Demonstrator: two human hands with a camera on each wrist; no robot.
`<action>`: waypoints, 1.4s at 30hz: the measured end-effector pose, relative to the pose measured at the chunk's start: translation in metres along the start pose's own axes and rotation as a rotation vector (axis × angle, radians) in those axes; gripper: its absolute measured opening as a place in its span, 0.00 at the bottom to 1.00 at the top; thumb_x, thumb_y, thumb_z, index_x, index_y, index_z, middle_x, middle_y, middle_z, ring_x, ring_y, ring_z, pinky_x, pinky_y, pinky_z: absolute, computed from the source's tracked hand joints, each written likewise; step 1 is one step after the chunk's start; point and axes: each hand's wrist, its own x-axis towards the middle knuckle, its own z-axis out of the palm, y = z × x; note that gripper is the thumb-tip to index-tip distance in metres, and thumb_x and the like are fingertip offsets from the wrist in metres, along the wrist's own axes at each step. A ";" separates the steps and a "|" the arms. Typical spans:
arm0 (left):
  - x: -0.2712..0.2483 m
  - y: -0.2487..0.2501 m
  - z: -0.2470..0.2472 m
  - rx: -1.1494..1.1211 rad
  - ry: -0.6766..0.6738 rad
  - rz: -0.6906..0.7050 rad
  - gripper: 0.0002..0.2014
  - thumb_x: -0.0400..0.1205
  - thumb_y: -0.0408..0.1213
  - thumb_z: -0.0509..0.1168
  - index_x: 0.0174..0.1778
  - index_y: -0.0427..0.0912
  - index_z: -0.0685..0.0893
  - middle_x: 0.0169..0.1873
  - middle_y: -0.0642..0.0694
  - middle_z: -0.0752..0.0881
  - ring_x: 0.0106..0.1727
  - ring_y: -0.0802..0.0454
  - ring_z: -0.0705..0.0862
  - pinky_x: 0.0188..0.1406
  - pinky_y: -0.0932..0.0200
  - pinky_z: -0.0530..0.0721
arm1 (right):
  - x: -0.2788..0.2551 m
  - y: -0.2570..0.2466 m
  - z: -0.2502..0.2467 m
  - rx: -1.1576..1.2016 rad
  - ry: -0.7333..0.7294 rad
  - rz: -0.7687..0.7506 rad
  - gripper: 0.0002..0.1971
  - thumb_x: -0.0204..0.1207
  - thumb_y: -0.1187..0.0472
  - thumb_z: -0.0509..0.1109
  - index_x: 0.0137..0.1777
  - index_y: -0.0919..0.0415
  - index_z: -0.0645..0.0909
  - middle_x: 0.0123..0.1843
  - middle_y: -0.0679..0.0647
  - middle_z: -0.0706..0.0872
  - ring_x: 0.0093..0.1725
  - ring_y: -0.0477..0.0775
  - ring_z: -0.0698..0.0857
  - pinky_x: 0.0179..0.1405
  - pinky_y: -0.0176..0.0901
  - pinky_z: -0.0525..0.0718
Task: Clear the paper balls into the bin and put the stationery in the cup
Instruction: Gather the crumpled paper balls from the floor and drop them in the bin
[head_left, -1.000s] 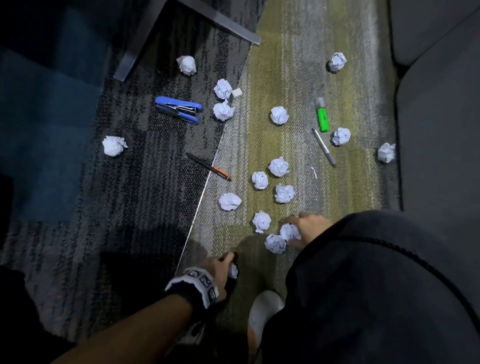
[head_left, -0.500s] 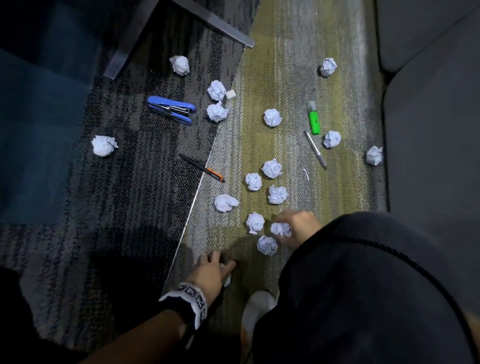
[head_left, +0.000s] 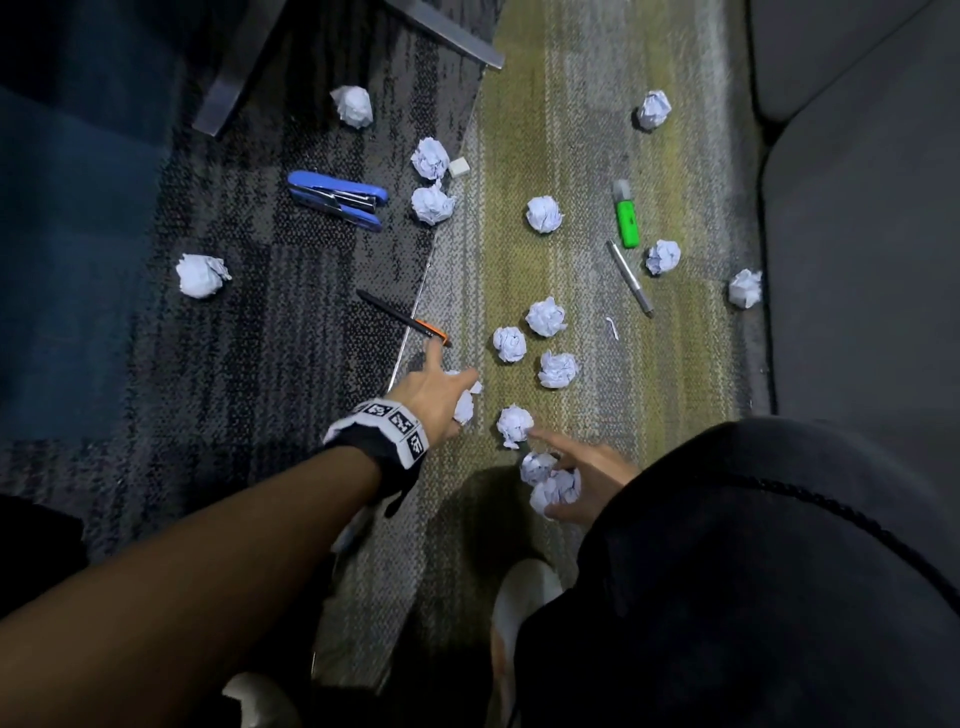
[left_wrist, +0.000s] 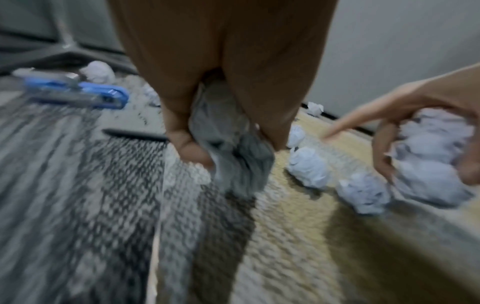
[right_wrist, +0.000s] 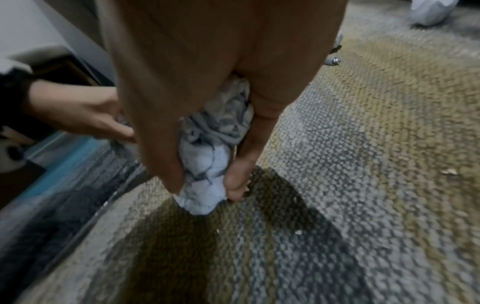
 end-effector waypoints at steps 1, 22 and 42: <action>0.004 0.000 -0.001 0.033 -0.031 0.016 0.25 0.72 0.37 0.72 0.62 0.49 0.70 0.73 0.33 0.56 0.36 0.36 0.81 0.38 0.49 0.81 | 0.004 0.000 0.000 -0.057 -0.032 0.006 0.40 0.71 0.57 0.77 0.81 0.43 0.64 0.66 0.53 0.85 0.58 0.35 0.82 0.40 0.11 0.67; 0.012 0.002 0.026 -0.019 -0.096 0.112 0.29 0.74 0.41 0.71 0.68 0.50 0.67 0.72 0.36 0.61 0.51 0.32 0.83 0.48 0.42 0.84 | 0.008 0.011 0.011 -0.094 0.003 0.236 0.29 0.67 0.51 0.77 0.68 0.38 0.75 0.58 0.53 0.85 0.57 0.54 0.83 0.55 0.32 0.68; -0.021 -0.052 -0.171 -0.915 0.210 0.117 0.13 0.81 0.29 0.64 0.30 0.41 0.74 0.14 0.55 0.77 0.15 0.66 0.71 0.15 0.74 0.68 | -0.007 -0.089 -0.207 0.122 0.596 -0.259 0.31 0.62 0.46 0.82 0.65 0.31 0.74 0.71 0.38 0.80 0.65 0.47 0.82 0.69 0.51 0.78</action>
